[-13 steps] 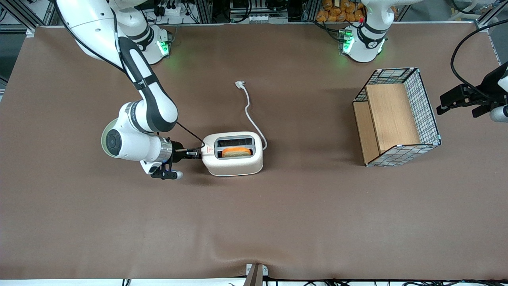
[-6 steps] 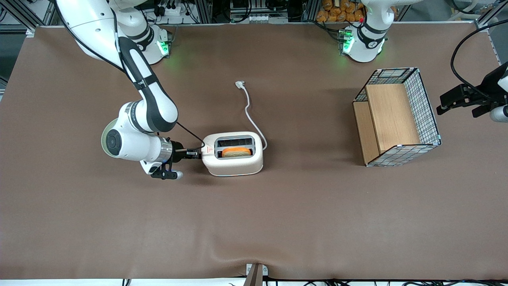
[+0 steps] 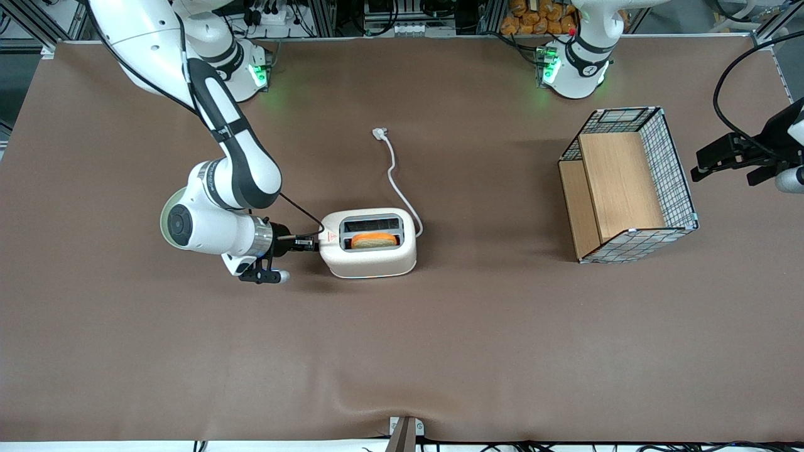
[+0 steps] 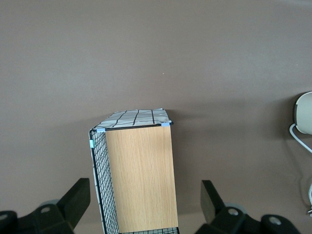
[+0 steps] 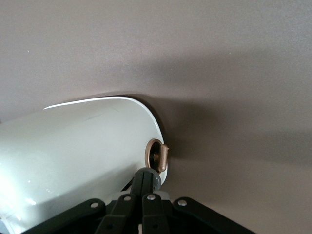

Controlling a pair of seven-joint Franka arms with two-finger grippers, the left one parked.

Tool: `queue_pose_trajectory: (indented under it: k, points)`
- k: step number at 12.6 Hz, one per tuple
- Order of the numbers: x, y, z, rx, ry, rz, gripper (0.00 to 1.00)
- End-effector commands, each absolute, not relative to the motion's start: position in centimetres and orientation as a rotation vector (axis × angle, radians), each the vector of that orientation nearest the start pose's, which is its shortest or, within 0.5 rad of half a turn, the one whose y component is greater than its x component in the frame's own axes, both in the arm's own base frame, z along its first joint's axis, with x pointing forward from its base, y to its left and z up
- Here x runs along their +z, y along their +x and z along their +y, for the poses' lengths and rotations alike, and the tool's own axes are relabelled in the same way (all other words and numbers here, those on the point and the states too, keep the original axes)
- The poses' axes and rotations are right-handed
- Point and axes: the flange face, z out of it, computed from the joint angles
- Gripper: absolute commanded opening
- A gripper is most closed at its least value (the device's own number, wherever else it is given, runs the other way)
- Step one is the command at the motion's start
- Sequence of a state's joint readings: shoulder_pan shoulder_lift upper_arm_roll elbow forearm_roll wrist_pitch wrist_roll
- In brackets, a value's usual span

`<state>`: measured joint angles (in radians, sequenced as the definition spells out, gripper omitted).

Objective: Press toaster button with right arm
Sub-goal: 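Pull the right gripper back away from the toaster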

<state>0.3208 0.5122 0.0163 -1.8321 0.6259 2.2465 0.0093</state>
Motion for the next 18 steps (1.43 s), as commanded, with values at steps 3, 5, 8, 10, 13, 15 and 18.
queue_pose_trajectory:
  k: [3, 5, 8, 10, 13, 15, 18]
  points:
    - [24.3, 60.7, 21.3, 0.276, -2.649, 0.111, 0.00]
    - [26.2, 62.0, 19.5, 0.308, -2.617, 0.129, 0.00]
    - [29.0, 63.6, 17.5, 0.361, -2.575, 0.127, 0.79]
    - [30.5, 64.6, 15.8, 0.360, -2.569, 0.121, 1.00]
    - [33.7, 66.9, 12.3, 0.274, -2.626, 0.085, 1.00]
    - [37.5, 68.5, 11.3, 0.200, -2.732, -0.011, 1.00]
    - [43.2, 69.9, 7.6, 0.142, -2.799, -0.049, 1.00]
